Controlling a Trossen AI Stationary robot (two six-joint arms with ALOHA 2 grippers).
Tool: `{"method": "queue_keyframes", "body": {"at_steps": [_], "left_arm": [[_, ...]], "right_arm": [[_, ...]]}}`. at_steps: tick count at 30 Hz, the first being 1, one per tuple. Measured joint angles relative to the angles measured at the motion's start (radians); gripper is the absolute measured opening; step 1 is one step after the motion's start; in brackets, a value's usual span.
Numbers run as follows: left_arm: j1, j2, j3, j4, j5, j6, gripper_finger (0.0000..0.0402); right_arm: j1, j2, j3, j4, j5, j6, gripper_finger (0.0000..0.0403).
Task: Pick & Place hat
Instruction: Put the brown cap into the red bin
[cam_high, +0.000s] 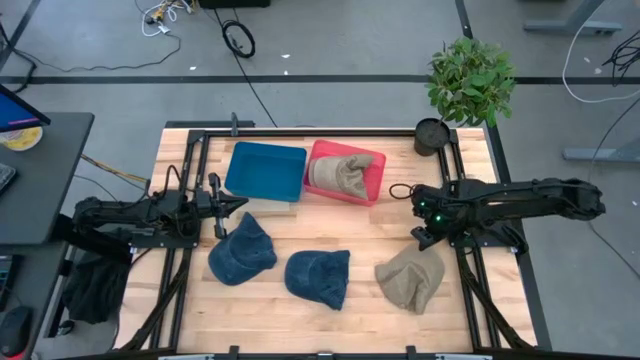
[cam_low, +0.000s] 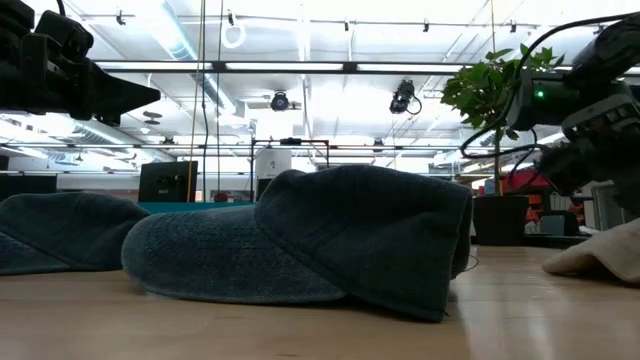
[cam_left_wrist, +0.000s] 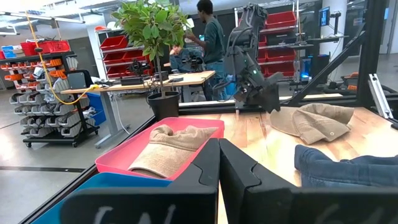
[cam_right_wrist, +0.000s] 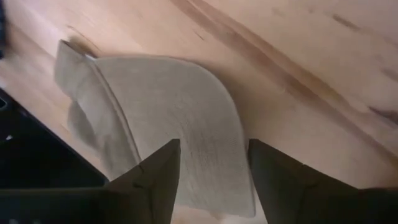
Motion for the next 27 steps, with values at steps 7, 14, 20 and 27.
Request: {"method": "queue_keyframes", "body": {"at_steps": [7,14,20,27], "left_arm": [[0.000,0.000,0.000,0.000,0.000,0.000,0.0003],[0.000,0.000,0.000,0.000,0.000,0.000,0.0003],[0.000,0.000,0.000,0.000,0.000,0.000,0.0003],[0.000,0.000,0.000,0.000,0.000,0.000,0.0003]], "right_arm": [[0.034,0.036,-0.051,0.093,-0.104,0.031,0.0187],[0.061,0.036,-0.096,0.211,-0.191,0.082,0.0142],[0.096,0.035,-0.112,0.307,-0.236,0.081,0.0022],[0.101,0.035,-0.114,0.508,-0.256,0.178,0.0008]]}}
